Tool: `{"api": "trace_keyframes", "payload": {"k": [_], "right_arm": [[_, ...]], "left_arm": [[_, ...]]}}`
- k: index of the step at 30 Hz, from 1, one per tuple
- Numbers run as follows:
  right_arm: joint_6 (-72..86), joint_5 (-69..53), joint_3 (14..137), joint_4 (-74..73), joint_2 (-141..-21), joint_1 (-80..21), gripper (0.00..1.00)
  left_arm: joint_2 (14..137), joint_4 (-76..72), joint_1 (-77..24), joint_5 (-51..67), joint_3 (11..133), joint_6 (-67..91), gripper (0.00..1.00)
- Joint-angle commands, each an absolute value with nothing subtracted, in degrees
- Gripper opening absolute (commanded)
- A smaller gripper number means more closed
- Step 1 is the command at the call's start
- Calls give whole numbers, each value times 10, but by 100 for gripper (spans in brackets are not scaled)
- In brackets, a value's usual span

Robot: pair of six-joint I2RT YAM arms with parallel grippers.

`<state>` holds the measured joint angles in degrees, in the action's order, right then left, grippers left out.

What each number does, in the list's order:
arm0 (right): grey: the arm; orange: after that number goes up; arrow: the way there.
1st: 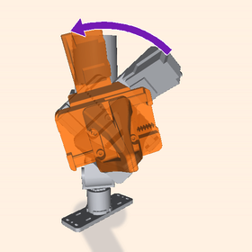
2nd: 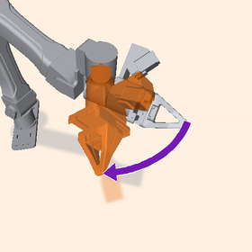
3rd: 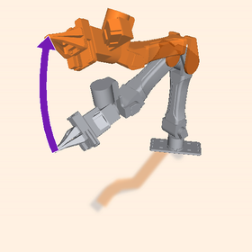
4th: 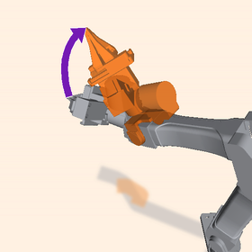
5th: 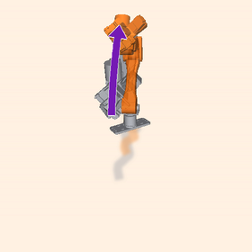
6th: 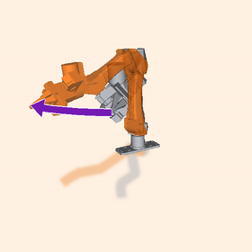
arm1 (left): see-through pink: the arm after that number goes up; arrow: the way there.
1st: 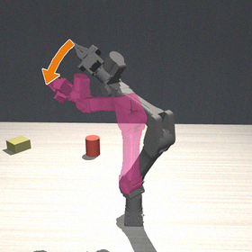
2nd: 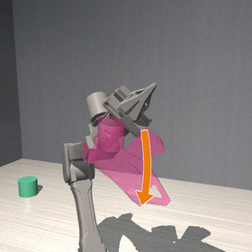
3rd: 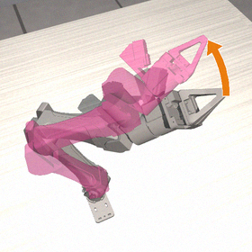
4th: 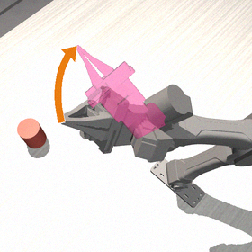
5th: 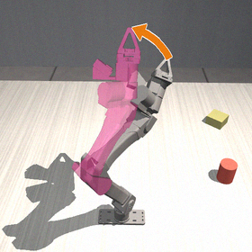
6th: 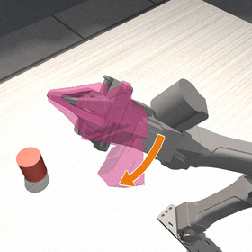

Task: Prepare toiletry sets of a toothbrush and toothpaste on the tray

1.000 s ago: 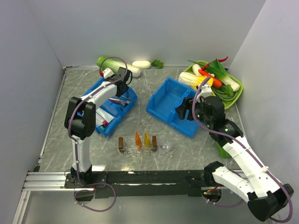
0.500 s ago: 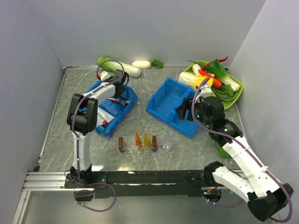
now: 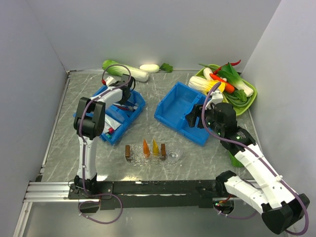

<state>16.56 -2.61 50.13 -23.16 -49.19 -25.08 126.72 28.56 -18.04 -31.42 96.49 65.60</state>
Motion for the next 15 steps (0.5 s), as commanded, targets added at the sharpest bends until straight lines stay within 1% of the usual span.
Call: {"api": "trace_keyframes", "payload": {"k": [1,2,3,4,5,7,8,10,15], "right_arm": [[156,-23,501,-208,-482,-246,76],[156,-23,500,-208,-482,-246,76],[156,-23,499,-207,-481,-245,76],[156,-23,499,-207,-481,-245,76],[156,-23,498,-207,-481,-246,76],[156,-23,498,-208,-481,-245,76],[156,-22,498,-208,-480,-245,76],[156,-22,499,-208,-481,-245,76],[156,-21,498,-209,-481,-245,76]], "left_arm": [[1283,297,-177,-321,984,643,33],[1284,298,-177,-322,984,642,27],[1285,301,-177,-323,984,639,25],[1285,300,-177,-322,982,635,17],[1281,298,-176,-321,980,634,13],[1274,288,-175,-315,969,628,10],[1264,284,-176,-313,964,628,5],[1253,276,-176,-310,953,626,1],[1204,266,-176,-302,937,623,1]]}}
